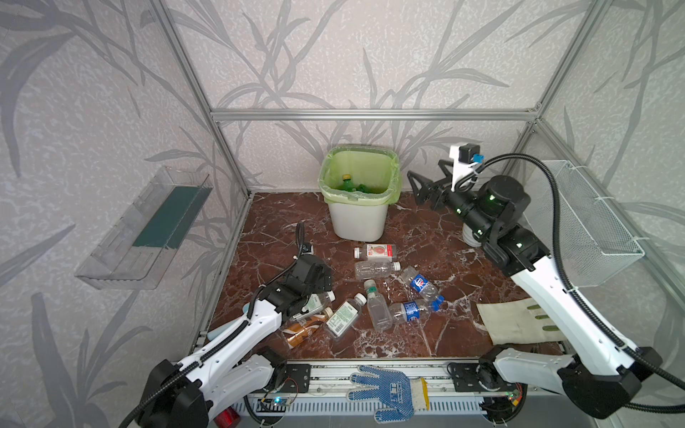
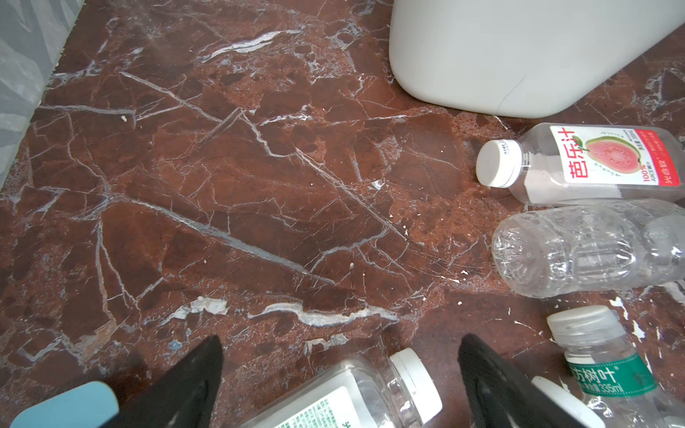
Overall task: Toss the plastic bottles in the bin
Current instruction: 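Lower the right gripper back toward the clear bottles near the pile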
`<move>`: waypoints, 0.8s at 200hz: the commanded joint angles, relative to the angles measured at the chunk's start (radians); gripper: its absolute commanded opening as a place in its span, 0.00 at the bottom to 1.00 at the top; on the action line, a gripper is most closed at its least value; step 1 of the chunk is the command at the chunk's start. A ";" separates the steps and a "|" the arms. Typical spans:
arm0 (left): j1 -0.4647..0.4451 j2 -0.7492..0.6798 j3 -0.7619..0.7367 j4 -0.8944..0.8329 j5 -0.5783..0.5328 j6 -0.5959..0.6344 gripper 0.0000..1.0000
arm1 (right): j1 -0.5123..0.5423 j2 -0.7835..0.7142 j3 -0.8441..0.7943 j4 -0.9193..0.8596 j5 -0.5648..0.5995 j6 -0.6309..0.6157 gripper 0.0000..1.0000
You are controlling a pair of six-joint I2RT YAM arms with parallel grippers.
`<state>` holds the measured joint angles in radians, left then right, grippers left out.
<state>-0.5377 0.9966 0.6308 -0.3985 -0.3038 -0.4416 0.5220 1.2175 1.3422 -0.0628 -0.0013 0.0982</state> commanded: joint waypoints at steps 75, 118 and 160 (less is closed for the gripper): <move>-0.007 -0.065 -0.054 -0.015 -0.028 -0.008 0.99 | -0.011 -0.103 -0.587 -0.255 0.058 0.053 0.99; -0.006 -0.040 -0.046 -0.009 -0.031 -0.005 0.99 | -0.001 0.001 -0.595 -0.335 0.054 0.021 0.98; -0.007 -0.039 -0.051 -0.010 -0.034 -0.007 0.99 | 0.054 0.135 -0.524 -0.391 0.108 -0.039 0.96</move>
<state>-0.5415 0.9600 0.5861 -0.3950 -0.3138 -0.4438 0.5449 1.2942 0.7544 -0.4007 0.0624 0.1059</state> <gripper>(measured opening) 0.994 0.964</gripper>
